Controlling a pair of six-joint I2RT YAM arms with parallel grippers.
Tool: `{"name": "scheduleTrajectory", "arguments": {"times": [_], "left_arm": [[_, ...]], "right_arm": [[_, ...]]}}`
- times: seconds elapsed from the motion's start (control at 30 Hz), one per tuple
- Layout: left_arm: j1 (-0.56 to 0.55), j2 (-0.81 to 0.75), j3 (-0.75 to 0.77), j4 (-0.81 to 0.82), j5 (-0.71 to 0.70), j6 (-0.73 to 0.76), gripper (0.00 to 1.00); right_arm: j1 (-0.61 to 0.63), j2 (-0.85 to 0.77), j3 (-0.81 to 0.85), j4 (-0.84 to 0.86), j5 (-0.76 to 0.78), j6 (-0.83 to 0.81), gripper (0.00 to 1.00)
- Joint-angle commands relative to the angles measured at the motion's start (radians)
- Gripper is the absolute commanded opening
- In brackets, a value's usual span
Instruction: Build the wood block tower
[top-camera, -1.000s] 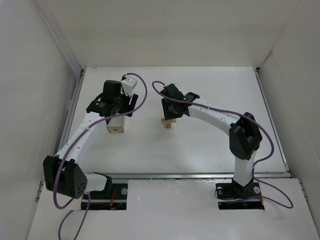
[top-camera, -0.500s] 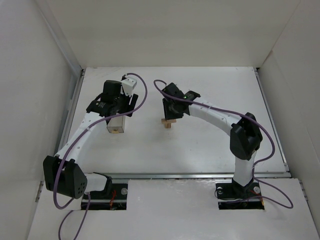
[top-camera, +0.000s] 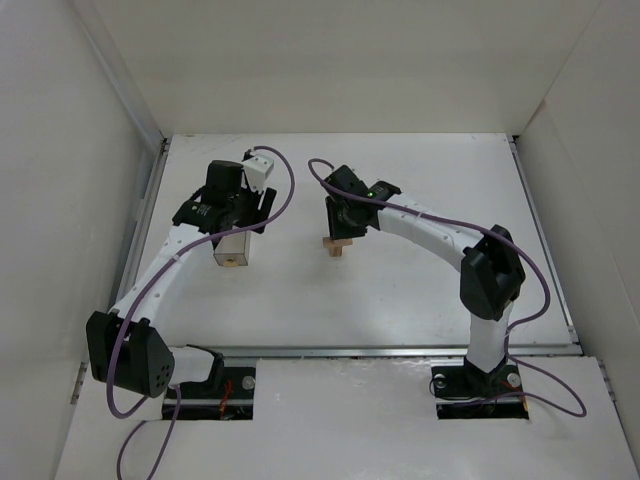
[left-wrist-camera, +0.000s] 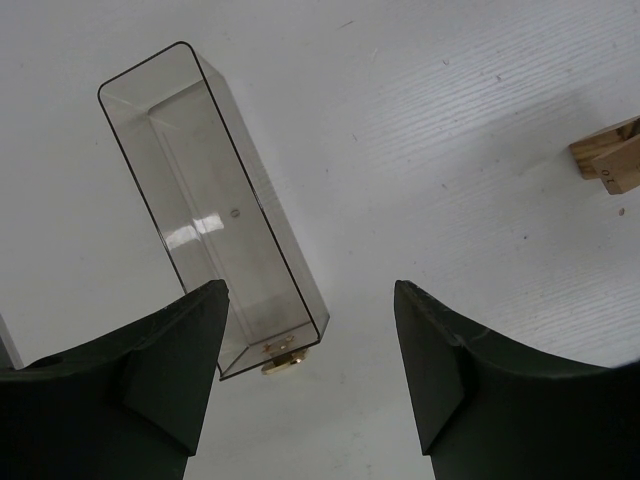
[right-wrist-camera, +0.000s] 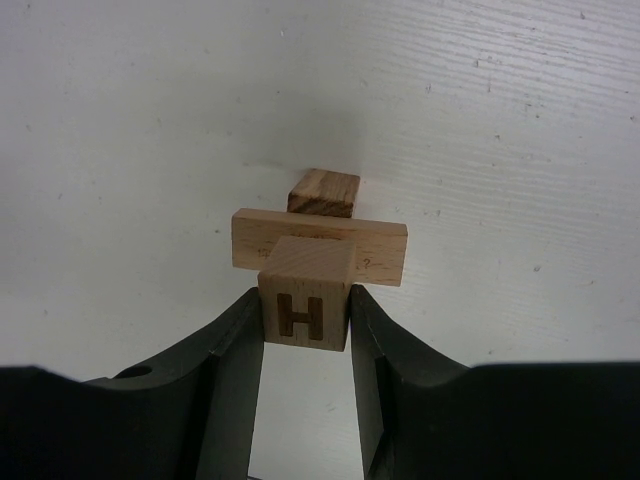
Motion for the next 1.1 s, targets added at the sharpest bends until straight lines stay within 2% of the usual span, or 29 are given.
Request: {"name": "scheduleTrajectory", "arguments": {"times": [0.0, 1.07], "left_arm": [[0.005, -0.032, -0.006, 0.025, -0.009, -0.009, 0.64], [0.005, -0.032, -0.015, 0.034, -0.009, -0.009, 0.64]], "right_arm": [[-0.01, -0.02, 0.046, 0.006, -0.002, 0.011, 0.0], [-0.01, 0.018, 0.037, 0.025, -0.014, 0.002, 0.1]]}}
